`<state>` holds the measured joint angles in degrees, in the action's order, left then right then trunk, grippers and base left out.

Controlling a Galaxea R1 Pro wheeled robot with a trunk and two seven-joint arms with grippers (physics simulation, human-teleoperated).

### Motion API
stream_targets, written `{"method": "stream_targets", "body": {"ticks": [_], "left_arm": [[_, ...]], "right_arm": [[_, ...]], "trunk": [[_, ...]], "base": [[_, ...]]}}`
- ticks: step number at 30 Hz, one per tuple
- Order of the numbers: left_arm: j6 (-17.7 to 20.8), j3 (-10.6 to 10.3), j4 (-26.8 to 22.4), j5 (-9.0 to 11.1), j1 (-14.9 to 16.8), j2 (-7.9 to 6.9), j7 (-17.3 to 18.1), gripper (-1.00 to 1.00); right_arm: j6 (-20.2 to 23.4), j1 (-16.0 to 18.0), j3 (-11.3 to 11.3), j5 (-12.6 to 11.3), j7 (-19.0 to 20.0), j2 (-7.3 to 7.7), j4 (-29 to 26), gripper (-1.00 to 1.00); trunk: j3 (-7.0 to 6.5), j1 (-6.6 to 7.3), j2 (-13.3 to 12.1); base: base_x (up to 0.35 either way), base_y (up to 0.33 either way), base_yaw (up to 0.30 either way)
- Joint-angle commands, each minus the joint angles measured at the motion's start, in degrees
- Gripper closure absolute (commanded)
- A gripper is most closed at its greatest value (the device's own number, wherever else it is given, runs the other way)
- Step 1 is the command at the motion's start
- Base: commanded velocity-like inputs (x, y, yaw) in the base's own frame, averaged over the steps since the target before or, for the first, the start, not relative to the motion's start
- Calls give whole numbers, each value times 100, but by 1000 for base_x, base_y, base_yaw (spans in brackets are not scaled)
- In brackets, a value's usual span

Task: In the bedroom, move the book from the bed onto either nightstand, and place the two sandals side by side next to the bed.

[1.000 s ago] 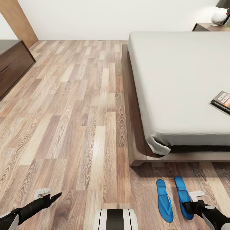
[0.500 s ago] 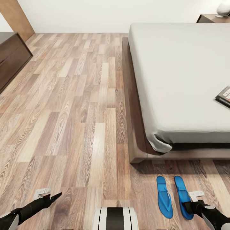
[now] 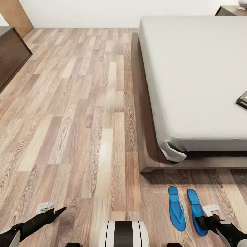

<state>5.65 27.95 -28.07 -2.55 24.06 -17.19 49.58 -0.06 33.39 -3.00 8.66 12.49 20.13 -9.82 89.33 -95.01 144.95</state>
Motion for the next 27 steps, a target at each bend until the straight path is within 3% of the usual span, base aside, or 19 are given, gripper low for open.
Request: {"method": "stream_targets", "body": {"ticks": [1, 25, 27], "left_arm": [[59, 44, -6, -26, 3, 5, 47, -100], [59, 44, -6, -26, 3, 5, 43, -100], [59, 44, -6, -26, 2, 5, 43, -100]], "right_arm": [[0, 1, -34, 57, 25, 0, -3, 100], [-2, 1, -34, 57, 26, 0, -3, 100], [-2, 1, -34, 57, 26, 0, -3, 100]], "trunk": [[3, 1, 1], [3, 1, 1], [47, -4, 4]], "base": [[0, 0, 0], [61, 3, 0], [0, 0, 0]]}}
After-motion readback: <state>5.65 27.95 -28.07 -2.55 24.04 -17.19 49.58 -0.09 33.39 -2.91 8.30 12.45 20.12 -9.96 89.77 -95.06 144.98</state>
